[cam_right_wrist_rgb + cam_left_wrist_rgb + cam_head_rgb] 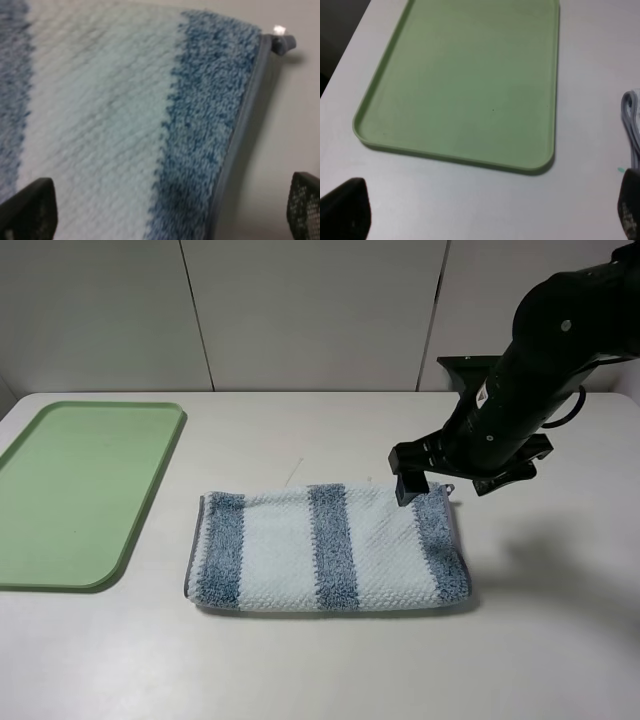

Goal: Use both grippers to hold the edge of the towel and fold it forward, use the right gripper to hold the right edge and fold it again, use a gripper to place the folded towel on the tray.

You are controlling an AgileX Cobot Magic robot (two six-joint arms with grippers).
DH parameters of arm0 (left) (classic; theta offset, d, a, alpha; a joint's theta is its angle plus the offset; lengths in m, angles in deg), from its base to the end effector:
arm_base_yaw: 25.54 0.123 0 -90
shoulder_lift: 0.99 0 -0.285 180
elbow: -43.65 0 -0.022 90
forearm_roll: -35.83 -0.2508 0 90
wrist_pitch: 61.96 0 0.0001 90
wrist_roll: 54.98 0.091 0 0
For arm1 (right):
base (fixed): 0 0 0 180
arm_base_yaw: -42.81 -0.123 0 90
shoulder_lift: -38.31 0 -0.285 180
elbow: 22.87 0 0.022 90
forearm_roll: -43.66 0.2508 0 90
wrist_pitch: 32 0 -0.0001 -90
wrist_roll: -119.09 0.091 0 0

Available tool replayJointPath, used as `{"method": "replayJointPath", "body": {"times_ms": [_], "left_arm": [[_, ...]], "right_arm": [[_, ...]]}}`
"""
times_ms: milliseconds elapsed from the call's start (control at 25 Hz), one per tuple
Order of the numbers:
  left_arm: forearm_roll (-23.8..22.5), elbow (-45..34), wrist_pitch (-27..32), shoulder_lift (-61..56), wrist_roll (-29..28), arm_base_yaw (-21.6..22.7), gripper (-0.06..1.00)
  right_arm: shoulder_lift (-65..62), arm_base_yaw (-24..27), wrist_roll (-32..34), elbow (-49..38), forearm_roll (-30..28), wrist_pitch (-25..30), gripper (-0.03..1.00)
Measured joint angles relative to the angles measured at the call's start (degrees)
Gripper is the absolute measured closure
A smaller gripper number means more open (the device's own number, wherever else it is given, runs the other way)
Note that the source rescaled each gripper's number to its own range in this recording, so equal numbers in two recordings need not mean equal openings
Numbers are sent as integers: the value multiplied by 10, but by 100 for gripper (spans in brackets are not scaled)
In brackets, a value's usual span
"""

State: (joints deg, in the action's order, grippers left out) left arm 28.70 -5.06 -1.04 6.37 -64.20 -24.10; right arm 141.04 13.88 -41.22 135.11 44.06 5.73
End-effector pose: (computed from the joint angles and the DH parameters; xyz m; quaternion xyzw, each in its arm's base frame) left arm -0.0064 0.0097 0.2769 -0.0817 0.8470 0.0266 0.5246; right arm 0.2700 0.1497 0.1893 -0.0772 0.9853 0.0650 0.1377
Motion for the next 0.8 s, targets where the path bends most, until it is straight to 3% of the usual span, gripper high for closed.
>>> {"method": "replayJointPath", "body": {"times_ms": [400,800], "left_arm": [[0,0,0,0,0,0,-5],[0,0,0,0,0,0,-5]], "right_arm": [[85,50,-2,0,-8,-20,-3],[150,55,-15,0,-13,-49,-3]]}}
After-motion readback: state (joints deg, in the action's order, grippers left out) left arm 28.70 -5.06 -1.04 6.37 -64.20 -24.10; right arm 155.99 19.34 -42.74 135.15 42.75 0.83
